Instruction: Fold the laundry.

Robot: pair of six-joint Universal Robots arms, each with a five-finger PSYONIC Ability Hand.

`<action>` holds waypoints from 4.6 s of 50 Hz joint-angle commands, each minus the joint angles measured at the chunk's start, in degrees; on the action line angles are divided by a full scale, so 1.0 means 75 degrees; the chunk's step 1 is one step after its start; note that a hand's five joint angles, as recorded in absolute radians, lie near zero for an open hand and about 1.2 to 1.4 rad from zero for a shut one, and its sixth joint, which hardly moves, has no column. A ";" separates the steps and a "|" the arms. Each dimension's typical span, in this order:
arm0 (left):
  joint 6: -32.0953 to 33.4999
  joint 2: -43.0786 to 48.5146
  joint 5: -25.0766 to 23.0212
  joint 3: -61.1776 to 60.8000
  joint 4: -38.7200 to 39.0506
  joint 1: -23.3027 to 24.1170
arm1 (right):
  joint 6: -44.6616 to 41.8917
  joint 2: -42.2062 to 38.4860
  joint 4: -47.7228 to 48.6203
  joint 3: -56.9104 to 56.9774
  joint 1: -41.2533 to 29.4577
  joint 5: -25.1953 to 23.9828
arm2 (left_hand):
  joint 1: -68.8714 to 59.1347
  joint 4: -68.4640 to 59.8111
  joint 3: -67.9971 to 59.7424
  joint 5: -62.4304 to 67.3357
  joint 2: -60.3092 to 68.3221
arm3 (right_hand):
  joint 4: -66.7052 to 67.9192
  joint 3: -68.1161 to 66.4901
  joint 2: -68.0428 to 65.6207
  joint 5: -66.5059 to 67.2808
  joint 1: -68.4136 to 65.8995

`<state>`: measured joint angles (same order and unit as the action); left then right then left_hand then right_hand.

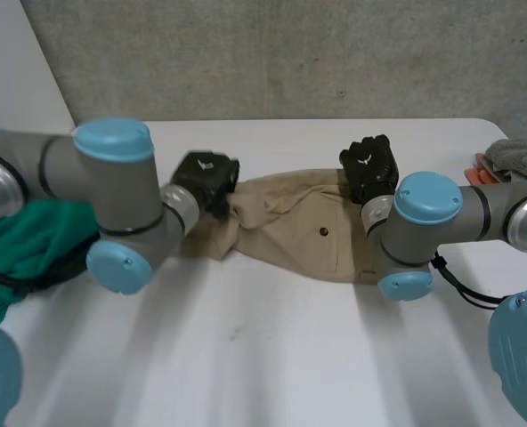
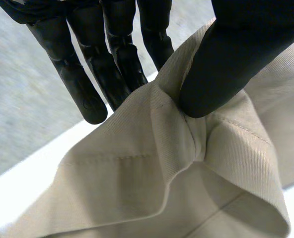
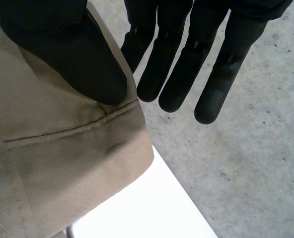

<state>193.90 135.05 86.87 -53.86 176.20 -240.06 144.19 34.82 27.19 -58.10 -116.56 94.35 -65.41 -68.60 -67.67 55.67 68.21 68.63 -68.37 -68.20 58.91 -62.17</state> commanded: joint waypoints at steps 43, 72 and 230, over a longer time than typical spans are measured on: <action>0.0655 -0.1366 -0.0766 -0.1560 0.0379 -0.1086 | 0.2489 0.2681 -0.4081 -0.1170 0.0799 -0.0990 | 0.5835 0.6261 0.6136 -0.5871 -0.6208 | -0.5845 0.5809 0.5787 -0.5881 0.4983; 0.1358 0.0943 0.1120 0.0607 0.0999 -0.1777 | 0.2314 0.2714 -0.2055 -0.3466 0.0471 -0.0369 | 0.5431 0.5856 0.5732 -0.5466 -0.5804 | 0.1515 -0.1551 -0.1573 0.1479 -0.2377; -0.1736 -0.4378 -0.3860 -0.3061 -0.0958 -0.0160 | 0.1153 0.2107 0.2679 -0.5086 -0.1381 -0.0380 | 0.7383 0.7808 0.7683 -0.7418 -0.7755 | 0.0782 -0.0817 -0.0839 0.0746 -0.1644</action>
<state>180.88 102.68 57.87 -76.84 169.07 -241.11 152.19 50.61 47.63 -99.64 -127.95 93.14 -9.73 -11.66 -11.92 2.76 11.16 31.03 -31.95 -32.30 19.66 -31.03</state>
